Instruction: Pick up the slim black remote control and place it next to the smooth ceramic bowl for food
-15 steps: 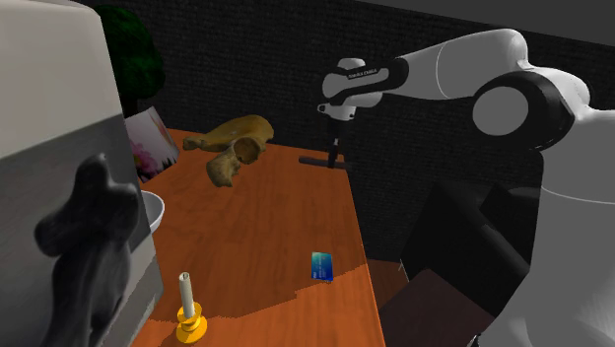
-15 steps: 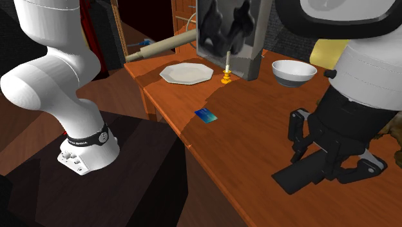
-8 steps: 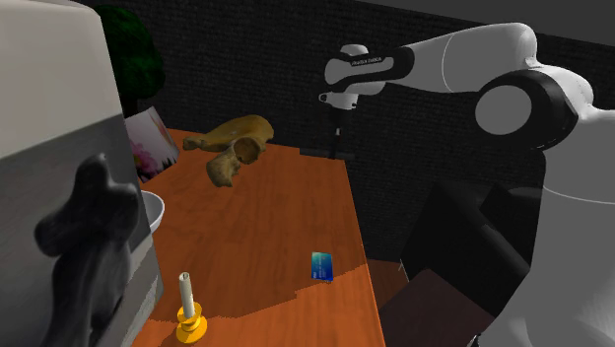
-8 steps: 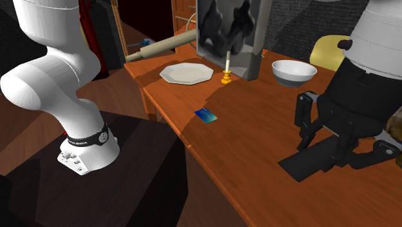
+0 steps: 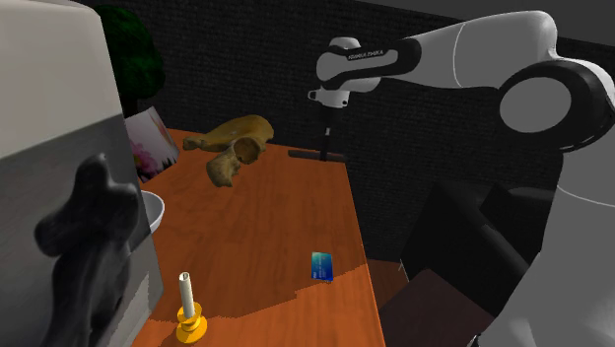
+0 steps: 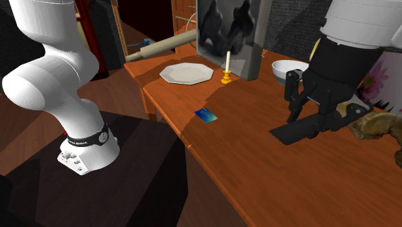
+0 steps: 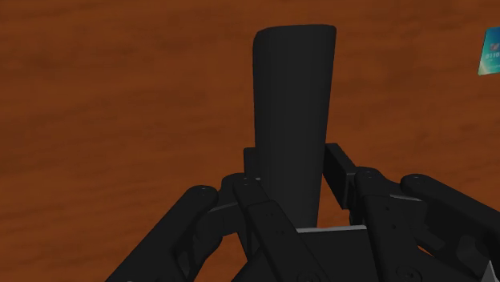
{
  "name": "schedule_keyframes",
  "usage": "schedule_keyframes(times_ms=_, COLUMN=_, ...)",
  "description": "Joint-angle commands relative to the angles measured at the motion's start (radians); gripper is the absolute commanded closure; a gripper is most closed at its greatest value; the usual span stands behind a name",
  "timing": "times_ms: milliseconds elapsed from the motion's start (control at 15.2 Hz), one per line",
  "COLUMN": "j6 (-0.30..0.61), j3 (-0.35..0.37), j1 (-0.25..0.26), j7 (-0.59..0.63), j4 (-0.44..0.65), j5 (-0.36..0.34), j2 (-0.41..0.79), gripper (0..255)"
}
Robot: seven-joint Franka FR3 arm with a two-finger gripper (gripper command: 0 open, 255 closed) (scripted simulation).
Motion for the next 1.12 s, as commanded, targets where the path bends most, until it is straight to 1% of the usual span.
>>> schedule_keyframes(times_ms=0, j6=0.013, j3=0.015, j1=0.032, j7=0.046, j4=-0.036, j5=-0.007, j2=-0.027, gripper=255)
schedule_keyframes(times_ms=528, j6=0.045, j3=0.081, j1=0.144, j7=0.223, j4=-0.107, j5=-0.02, j2=-0.08, gripper=255)
schedule_keyframes(times_ms=1056, j6=0.055, j3=0.152, j1=0.249, j7=0.4, j4=-0.097, j5=-0.025, j2=-0.073, gripper=255)
